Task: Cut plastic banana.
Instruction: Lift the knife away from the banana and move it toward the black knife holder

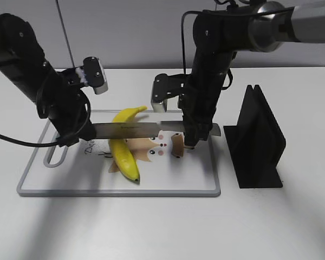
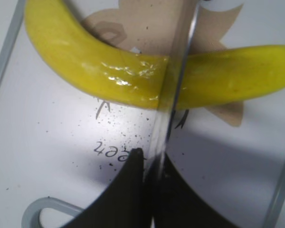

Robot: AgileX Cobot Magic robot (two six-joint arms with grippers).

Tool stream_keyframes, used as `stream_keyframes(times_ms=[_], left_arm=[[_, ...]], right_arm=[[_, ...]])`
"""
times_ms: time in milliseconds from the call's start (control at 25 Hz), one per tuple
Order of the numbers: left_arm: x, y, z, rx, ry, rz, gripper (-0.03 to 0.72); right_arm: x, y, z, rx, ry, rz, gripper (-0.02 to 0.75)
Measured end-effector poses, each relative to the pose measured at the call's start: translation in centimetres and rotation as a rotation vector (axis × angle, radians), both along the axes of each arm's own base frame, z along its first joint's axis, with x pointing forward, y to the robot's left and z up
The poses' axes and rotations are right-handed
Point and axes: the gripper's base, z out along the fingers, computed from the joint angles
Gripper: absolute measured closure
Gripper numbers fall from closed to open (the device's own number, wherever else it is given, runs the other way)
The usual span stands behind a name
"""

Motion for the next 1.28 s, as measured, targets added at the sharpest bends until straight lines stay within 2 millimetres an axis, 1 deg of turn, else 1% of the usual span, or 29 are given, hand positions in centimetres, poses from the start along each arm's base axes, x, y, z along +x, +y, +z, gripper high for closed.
stream_keyframes(times_ms=[200,680,840,1000,1120,1240,1280], left_arm=[[-0.6,0.1,1.2,-0.013,-0.03,0.012,0.667],[-2.1,0.5,7.0,-0.048,-0.165,-0.009,0.669],[-2.5,0.6,8.1,-0.058,-0.185,-0.009,0.669],[-2.6,0.6,8.2,-0.059,-0.179,-0.012,0.662],[-2.7,0.6,8.2,-0.062,-0.175,-0.004,0.625],[-2.6,0.6,8.2,-0.064,-0.177,0.009,0.539],[-2.5,0.7,8.2,-0.064,-0.183,0.013,0.495]], right_arm=[[-0.2,0.0,2.0,0.015,-0.035,0.001,0.528],[-1.4,-0.5,8.7,0.077,-0.141,0.004,0.528],[-1.6,-0.5,10.0,0.091,-0.155,0.006,0.528],[-1.6,-0.4,10.4,0.096,-0.149,0.009,0.526],[-1.7,-0.4,10.5,0.1,-0.139,0.01,0.527],[-1.8,-0.3,10.5,0.104,-0.123,0.01,0.538],[-1.9,-0.3,10.5,0.105,-0.115,0.01,0.541]])
